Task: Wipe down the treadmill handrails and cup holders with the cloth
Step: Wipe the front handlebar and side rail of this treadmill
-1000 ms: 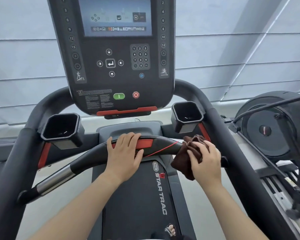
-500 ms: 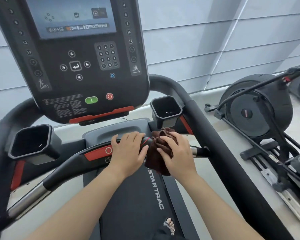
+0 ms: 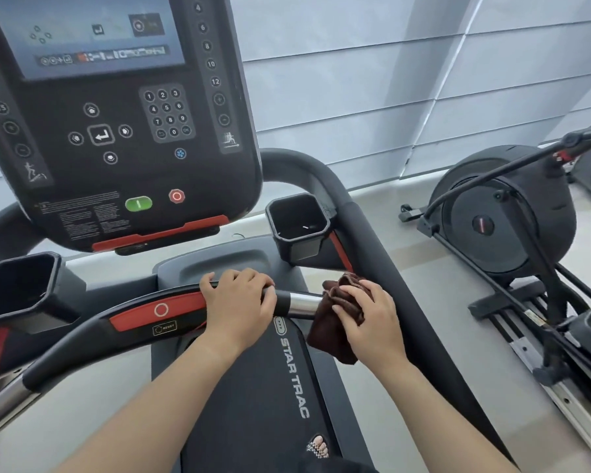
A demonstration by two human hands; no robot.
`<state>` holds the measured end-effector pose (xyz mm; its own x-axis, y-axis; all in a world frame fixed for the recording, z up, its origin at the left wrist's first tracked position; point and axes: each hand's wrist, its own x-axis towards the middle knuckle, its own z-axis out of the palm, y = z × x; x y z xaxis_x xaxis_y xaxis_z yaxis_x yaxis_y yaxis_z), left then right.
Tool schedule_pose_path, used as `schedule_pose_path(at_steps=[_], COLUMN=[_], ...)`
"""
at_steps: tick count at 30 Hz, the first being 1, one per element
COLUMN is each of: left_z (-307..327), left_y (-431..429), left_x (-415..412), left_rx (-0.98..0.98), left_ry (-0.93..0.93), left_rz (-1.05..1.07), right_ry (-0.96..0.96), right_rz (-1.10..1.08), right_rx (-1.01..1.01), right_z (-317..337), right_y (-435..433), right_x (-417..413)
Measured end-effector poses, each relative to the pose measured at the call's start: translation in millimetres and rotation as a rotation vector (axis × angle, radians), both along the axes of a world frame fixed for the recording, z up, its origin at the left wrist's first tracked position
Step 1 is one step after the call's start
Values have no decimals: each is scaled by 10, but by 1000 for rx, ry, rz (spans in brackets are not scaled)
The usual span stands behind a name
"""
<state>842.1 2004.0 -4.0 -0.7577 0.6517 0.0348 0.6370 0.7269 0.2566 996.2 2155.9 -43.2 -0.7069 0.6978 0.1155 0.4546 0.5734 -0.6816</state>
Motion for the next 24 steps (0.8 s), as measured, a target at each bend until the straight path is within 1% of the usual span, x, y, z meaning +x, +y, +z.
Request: schedule_pose_path(at_steps=[4,8,12,16,19,24], left_z=[-17,8,32,12,-24,-49], left_y=[159,319,501,709,913,1250], left_x=[30,60,31,-79,-182,-405], left_rx=[-39,-34,8,27,42,117], left_ry=[-20,-71,-120,-147,-175,-164], left_rz=[-34,-90,-126,-181,-221,-279], right_ry=[67,88,-25,-109,-174,-273], right_rz=[34,-38,-125,-128,-151,-131], right_rx=[27,142,203,264,245,215], right_z=[125,260,218,124,111,114], right_y=[132,362,553,616,681,796], right_x=[-17,-83,-134,-275,-452,-702])
